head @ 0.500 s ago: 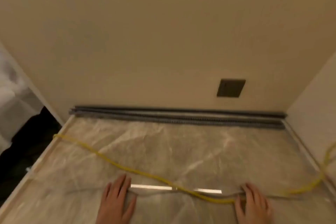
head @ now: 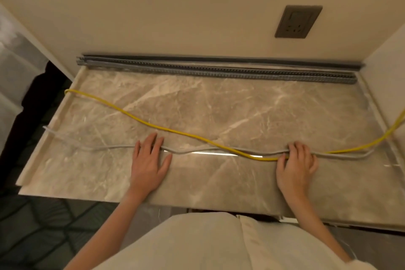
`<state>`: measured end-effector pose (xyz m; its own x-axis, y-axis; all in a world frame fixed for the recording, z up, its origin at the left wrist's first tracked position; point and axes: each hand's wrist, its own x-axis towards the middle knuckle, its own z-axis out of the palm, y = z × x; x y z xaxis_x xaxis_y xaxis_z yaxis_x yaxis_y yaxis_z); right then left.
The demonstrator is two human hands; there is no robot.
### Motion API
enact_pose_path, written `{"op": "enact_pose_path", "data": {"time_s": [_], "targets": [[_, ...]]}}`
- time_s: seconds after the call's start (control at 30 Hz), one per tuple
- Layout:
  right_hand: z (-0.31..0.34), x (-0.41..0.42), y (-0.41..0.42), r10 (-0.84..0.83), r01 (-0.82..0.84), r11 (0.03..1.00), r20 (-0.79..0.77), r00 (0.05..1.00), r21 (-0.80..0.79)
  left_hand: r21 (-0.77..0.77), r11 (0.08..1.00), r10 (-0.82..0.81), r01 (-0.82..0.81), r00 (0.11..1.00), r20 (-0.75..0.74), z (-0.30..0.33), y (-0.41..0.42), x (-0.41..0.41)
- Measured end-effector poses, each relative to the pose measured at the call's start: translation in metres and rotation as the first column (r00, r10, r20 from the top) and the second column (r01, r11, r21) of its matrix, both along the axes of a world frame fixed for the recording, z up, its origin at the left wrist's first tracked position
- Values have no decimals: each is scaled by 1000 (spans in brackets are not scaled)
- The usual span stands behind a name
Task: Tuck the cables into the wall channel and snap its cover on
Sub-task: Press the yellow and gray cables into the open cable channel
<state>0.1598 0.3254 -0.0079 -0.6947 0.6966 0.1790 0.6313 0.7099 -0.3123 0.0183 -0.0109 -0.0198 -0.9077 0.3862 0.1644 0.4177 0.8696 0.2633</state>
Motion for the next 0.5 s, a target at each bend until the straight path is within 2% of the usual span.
{"op": "enact_pose_path", "data": {"time_s": [0.1, 0.17, 0.23, 0.3, 0.33, 0.4, 0.5], "targets": [[-2, -7, -13, 103, -103, 995, 27, 994, -12, 80, 987, 145, -143, 989, -19, -1, -2, -2], [-2, -14, -26, 219, -218, 975, 44, 975, -35, 168, 927, 342, -334, 939, -21, 0, -4, -7], [-3, -23, -42, 363, -359, 930, 52, 930, -76, 263, 771, 585, -580, 808, 68, 2, -5, -17], [-3, -34, -58, 526, -519, 849, 62, 848, -95, 347, 560, 737, -753, 643, 207, 8, -7, -32], [-3, -40, -65, 596, -590, 802, 59, 801, -95, 394, 472, 764, -789, 589, 264, 11, -9, -41], [-3, -52, -76, 691, -684, 722, 50, 721, -101, 490, 336, 767, -804, 535, 353, 18, -13, -61], [0, -71, -92, 745, -740, 667, 47, 666, -88, 547, 144, 779, -824, 436, 451, 24, -24, -96]]}}
